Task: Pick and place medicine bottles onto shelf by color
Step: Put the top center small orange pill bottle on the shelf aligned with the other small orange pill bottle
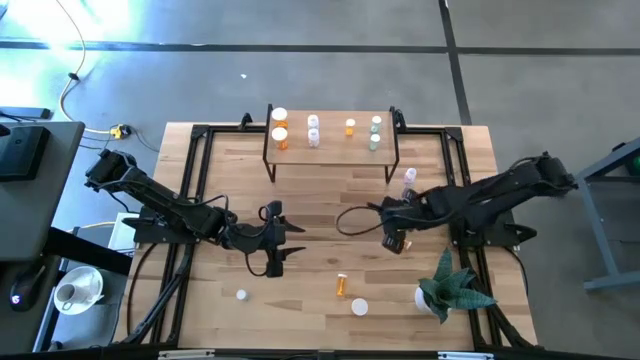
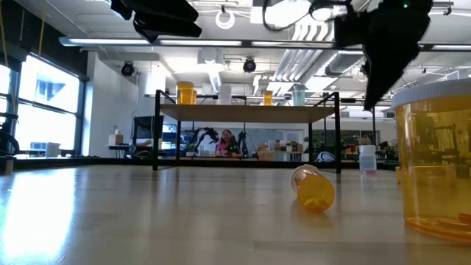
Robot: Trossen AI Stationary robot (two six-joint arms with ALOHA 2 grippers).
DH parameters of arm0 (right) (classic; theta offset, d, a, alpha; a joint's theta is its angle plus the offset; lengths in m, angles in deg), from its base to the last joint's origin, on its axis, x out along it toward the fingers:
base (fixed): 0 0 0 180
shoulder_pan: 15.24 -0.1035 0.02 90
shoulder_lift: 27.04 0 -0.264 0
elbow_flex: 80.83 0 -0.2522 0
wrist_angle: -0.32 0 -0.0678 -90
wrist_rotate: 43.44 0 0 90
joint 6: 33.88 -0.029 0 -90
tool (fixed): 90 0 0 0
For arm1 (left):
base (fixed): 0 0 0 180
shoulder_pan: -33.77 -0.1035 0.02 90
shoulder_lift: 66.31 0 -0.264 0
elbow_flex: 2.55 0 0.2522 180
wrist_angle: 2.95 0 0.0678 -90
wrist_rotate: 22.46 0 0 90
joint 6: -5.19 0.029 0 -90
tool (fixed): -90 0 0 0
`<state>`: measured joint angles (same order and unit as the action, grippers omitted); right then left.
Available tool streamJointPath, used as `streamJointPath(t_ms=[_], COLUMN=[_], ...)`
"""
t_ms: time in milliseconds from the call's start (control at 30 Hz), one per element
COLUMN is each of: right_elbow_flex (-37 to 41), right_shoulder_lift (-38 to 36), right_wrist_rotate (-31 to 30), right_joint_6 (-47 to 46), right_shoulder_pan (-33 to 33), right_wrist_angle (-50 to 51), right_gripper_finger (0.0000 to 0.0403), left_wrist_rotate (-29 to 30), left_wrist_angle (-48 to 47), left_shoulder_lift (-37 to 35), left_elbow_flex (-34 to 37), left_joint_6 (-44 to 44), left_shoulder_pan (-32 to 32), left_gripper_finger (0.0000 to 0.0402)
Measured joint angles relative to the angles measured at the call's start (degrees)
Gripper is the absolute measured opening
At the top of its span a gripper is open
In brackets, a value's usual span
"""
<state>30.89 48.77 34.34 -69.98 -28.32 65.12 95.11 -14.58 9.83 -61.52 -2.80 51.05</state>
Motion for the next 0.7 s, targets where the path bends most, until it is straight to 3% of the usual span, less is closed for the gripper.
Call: streamJointPath(t_ms=[233,700], right_elbow_flex=[0.0,0.0], right_shoulder_lift=[6.9,16.7], right_wrist_rotate=[7.2,9.3], right_joint_6=[-3.0,-5.6], right_shoulder_pan=[0.3,0.2], right_wrist_angle=[3.6,4.5], right_gripper_finger=[0.02,0.02], left_wrist_rotate=[0.0,0.0], left_wrist_angle=[-1.1,-1.1], left_shoulder_lift=[0.0,0.0], left_elbow_flex=[0.0,0.0], left_joint_6=[-0.9,-1.0], left_shoulder_pan=[0.0,0.0], left_gripper_finger=[0.0195,0.0195])
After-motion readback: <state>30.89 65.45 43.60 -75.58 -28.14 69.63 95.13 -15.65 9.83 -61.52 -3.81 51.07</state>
